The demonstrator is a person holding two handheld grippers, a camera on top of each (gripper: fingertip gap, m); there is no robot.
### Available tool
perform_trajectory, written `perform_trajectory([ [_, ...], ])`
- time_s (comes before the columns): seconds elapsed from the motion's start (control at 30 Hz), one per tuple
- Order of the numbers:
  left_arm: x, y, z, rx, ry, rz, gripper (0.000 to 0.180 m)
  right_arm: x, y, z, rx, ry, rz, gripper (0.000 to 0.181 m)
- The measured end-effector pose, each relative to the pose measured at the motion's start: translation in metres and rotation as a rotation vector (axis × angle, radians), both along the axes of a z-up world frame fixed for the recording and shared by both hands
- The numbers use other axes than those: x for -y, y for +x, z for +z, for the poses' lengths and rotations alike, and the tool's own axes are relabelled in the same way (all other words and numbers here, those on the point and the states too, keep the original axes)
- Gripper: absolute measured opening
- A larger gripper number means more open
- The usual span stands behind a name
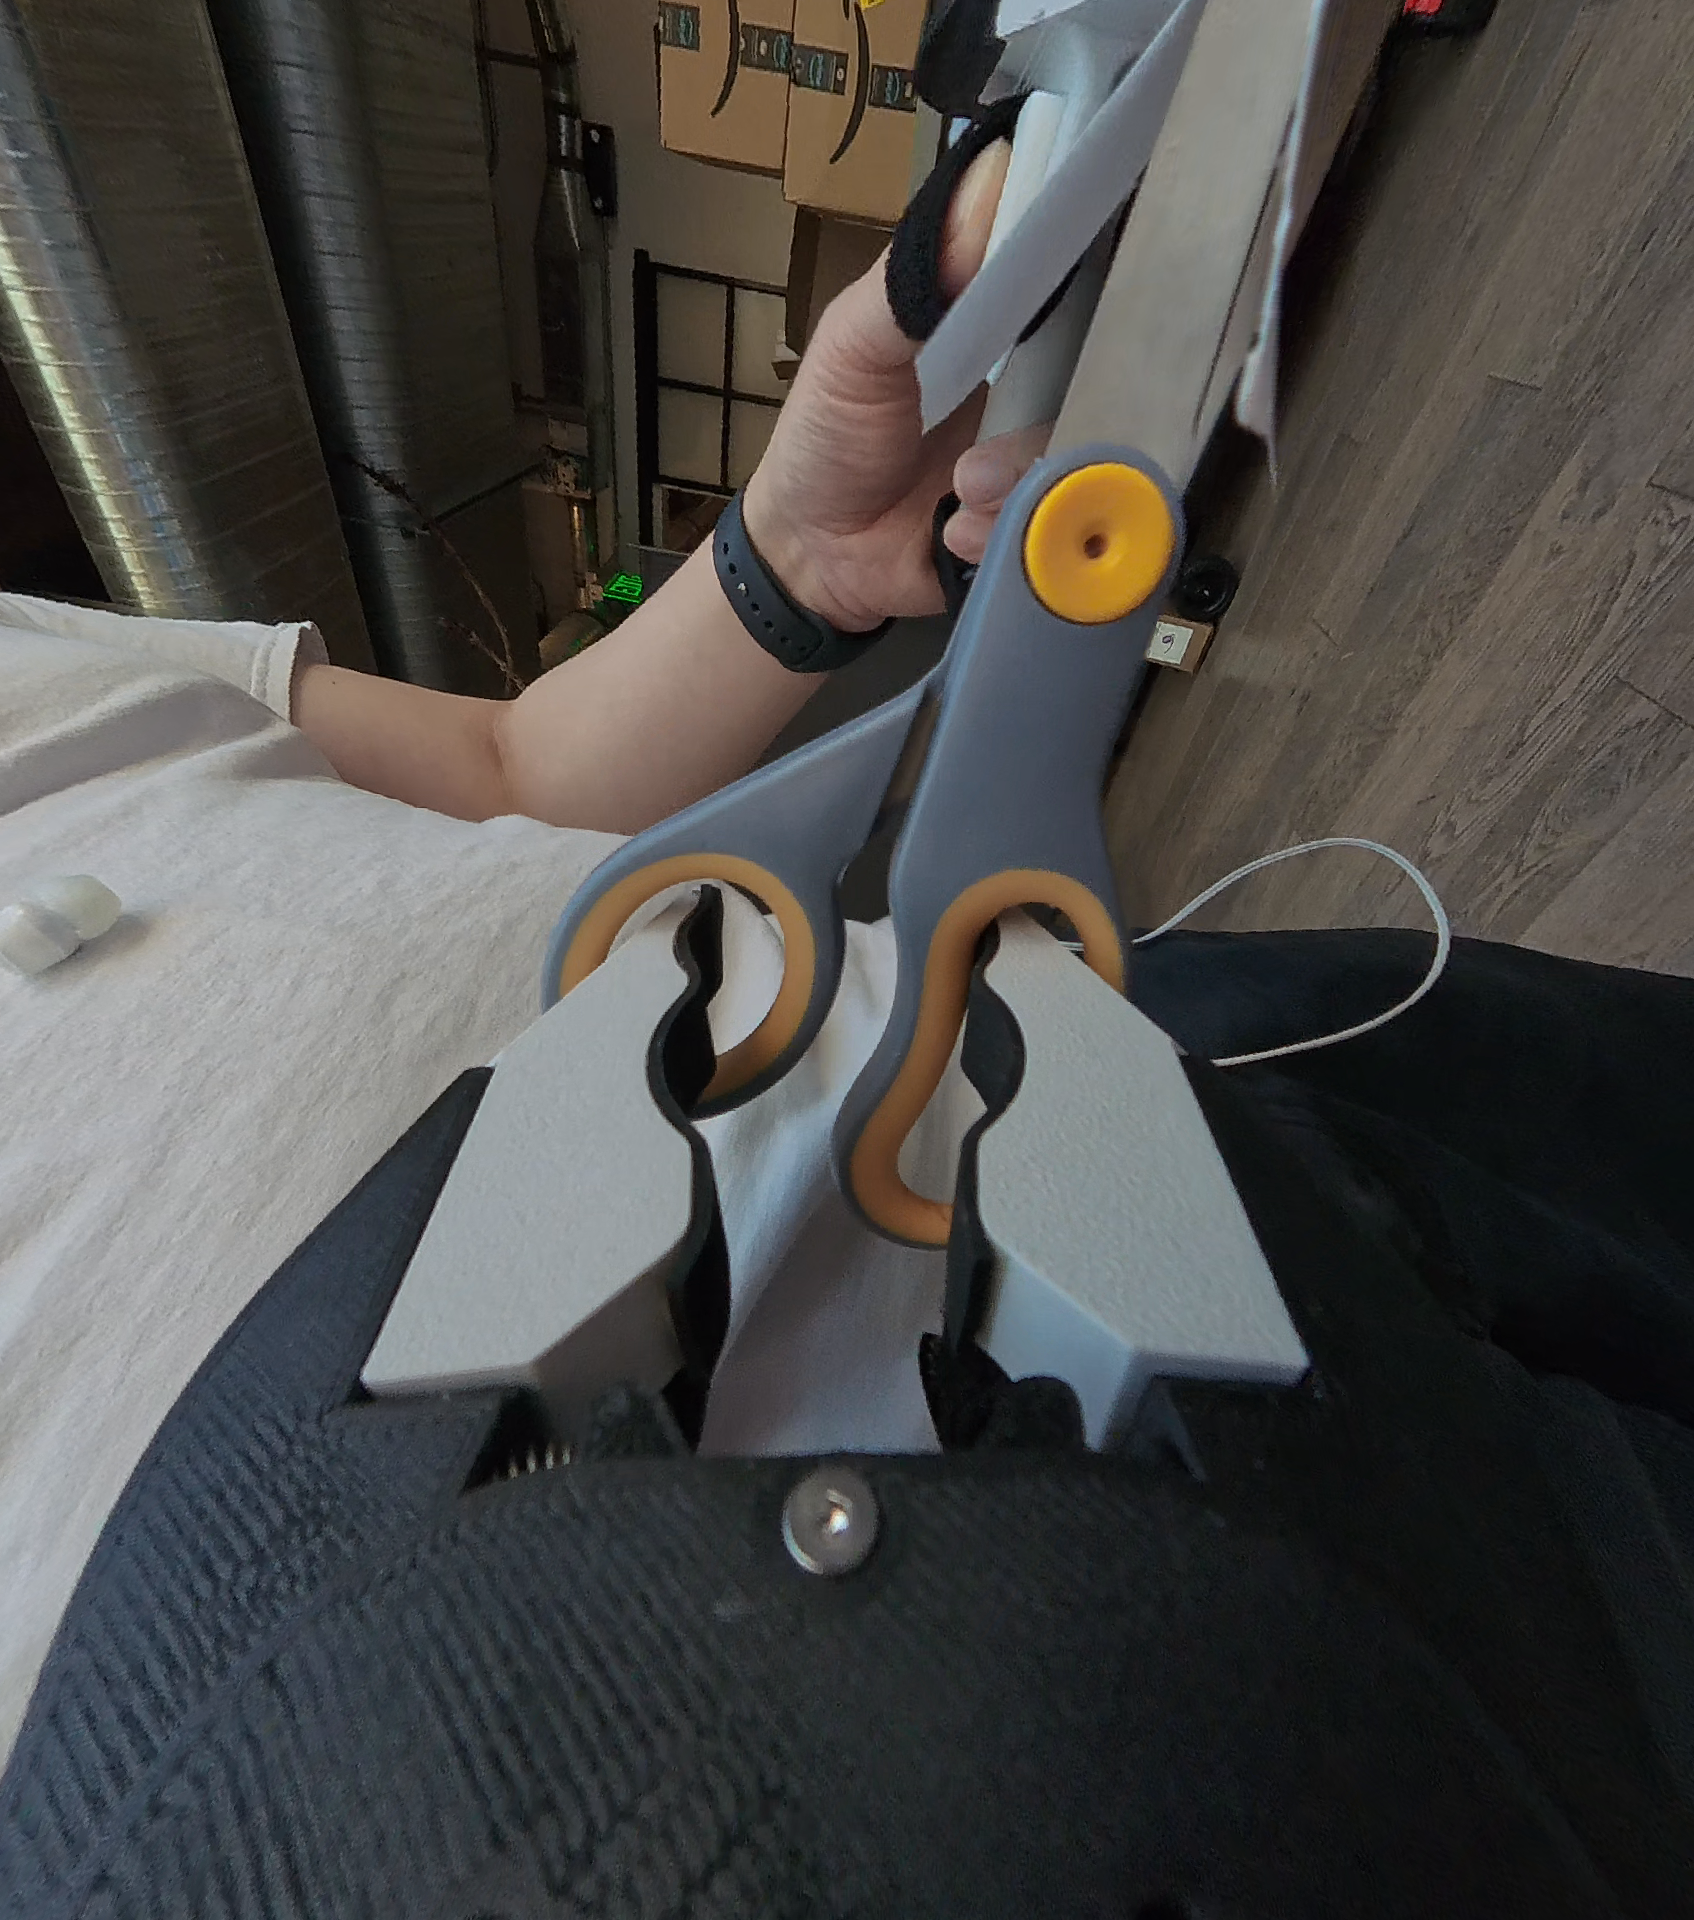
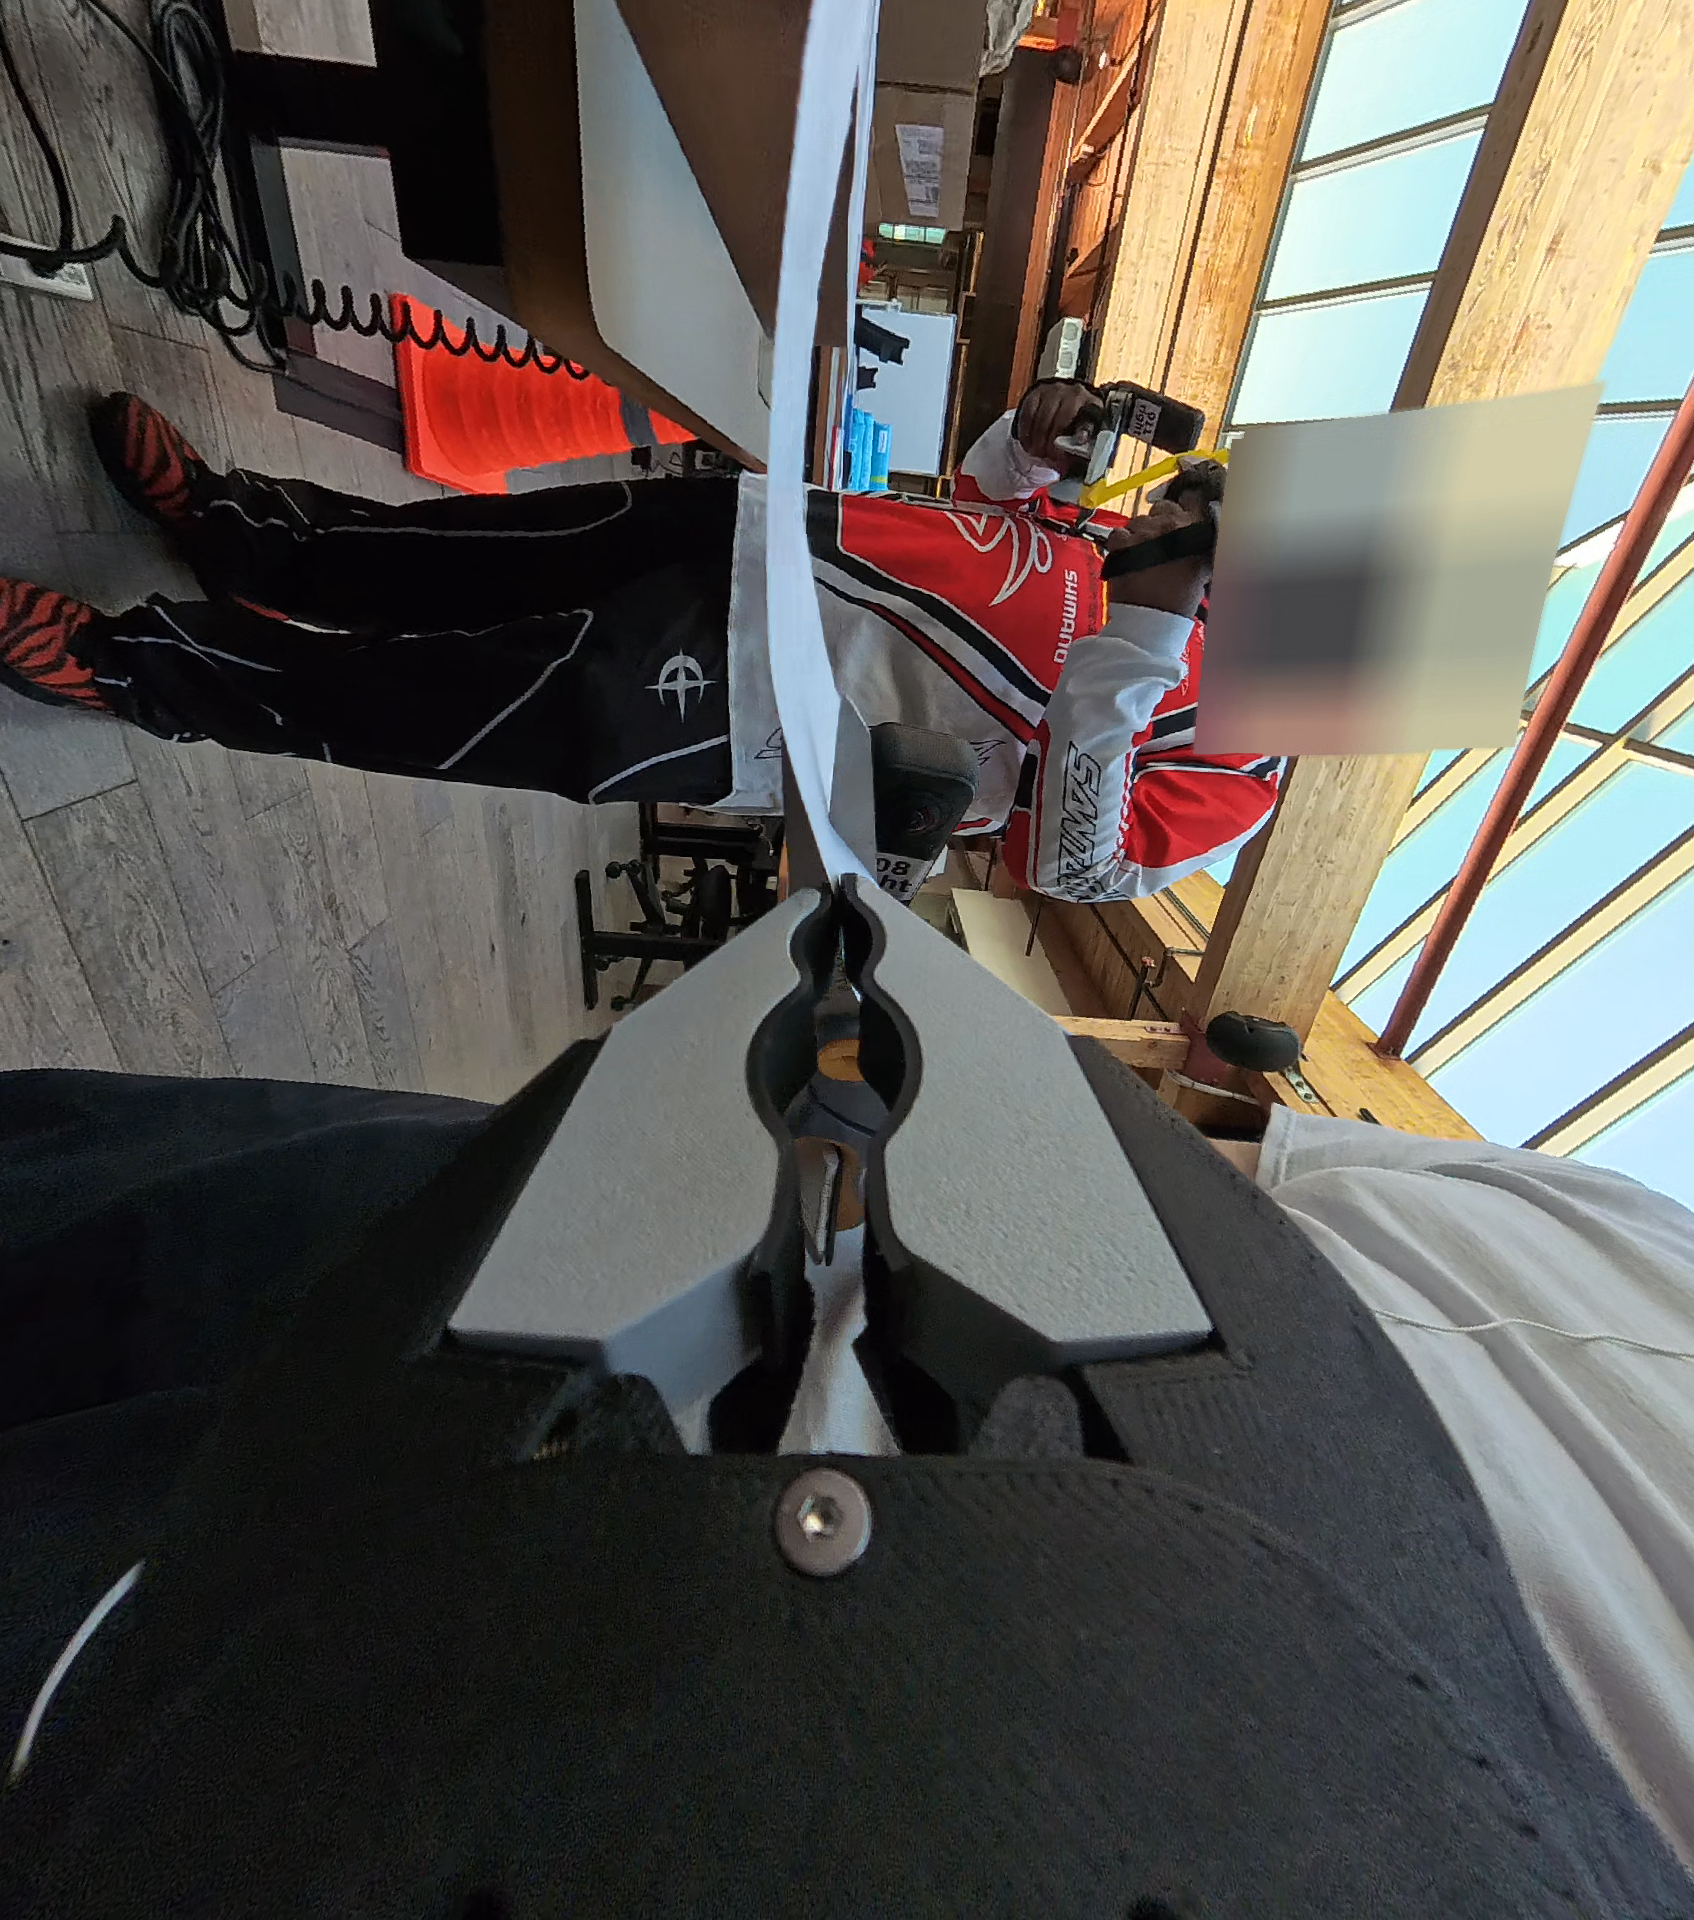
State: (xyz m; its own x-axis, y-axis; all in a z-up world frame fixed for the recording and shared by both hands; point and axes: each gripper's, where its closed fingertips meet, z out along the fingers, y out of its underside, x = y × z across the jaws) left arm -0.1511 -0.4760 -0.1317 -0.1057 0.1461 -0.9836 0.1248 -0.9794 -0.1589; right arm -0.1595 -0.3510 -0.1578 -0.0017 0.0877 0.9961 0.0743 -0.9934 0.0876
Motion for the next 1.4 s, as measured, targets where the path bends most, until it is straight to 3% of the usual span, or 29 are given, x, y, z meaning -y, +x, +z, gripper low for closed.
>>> perform_trajectory([
  [0.07, 0.001, 0.000, 0.000, 0.001, 0.002, 0.006, 0.044, 0.000, 0.000, -0.001, 0.010, -0.011, 0.008, 0.001],
  [0.13, 0.000, 0.000, -0.002, 0.013, -0.007, -0.005, 0.043, -0.005, 0.000, -0.004, 0.014, -0.044, 0.044, 0.026],
  [0.17, -0.001, 0.000, -0.003, 0.007, -0.011, -0.011, 0.042, -0.008, -0.001, -0.004, 0.028, -0.054, 0.075, 0.027],
  [0.47, 0.004, 0.003, -0.001, -0.005, 0.013, 0.017, 0.039, -0.017, 0.006, -0.011, 0.045, -0.080, 0.133, 0.015],
  [0.6, 0.009, 0.001, 0.001, -0.004, 0.039, 0.049, 0.037, -0.017, 0.012, -0.006, 0.056, -0.055, 0.121, 0.000],
  [0.7, 0.011, 0.000, 0.000, 0.002, 0.043, 0.065, 0.037, -0.017, 0.016, -0.007, 0.066, -0.079, 0.120, 0.015],
  [0.97, 0.016, 0.006, -0.006, 0.052, 0.064, 0.100, 0.035, -0.007, 0.040, -0.017, 0.034, -0.106, 0.074, 0.032],
  [1.1, 0.020, 0.009, -0.010, 0.106, 0.088, 0.142, 0.034, -0.007, 0.052, -0.016, 0.053, -0.099, 0.050, 0.028],
  [1.23, 0.025, 0.011, -0.019, 0.177, 0.114, 0.181, 0.034, -0.016, 0.052, -0.012, 0.058, -0.067, 0.078, 0.000],
  [1.4, 0.018, 0.011, -0.020, 0.207, 0.116, 0.135, 0.034, -0.019, 0.050, -0.012, 0.040, -0.065, 0.090, 0.000],
])
